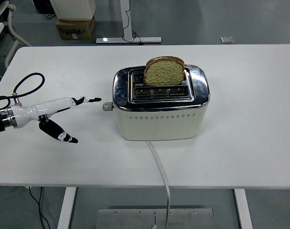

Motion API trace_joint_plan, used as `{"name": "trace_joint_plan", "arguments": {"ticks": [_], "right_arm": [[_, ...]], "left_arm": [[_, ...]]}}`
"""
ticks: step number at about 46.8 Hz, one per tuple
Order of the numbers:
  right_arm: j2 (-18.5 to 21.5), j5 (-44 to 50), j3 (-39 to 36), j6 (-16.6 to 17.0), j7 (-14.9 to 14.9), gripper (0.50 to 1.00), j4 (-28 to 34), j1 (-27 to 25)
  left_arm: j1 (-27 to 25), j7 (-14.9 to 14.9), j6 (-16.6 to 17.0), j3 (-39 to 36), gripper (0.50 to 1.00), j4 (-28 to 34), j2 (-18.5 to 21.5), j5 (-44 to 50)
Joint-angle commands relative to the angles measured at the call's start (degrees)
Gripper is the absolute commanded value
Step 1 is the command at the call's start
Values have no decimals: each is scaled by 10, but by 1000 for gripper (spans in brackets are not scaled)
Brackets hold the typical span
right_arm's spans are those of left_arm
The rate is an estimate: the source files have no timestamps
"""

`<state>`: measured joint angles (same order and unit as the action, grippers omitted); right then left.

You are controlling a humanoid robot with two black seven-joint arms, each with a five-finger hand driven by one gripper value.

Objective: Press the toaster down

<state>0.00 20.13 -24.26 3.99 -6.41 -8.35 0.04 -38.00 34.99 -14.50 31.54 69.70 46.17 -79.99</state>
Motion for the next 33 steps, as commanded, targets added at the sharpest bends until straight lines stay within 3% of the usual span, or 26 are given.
{"name": "trace_joint_plan", "arguments": {"ticks": [1,33], "right_arm": [[0,0,0,0,0,1000,0,0],[0,0,0,0,0,1000,0,0]], "left_arm": [[1,0,1,0,1000,0,0,-8],[8,0,21,-1,1000,-5,-19,-12]]}}
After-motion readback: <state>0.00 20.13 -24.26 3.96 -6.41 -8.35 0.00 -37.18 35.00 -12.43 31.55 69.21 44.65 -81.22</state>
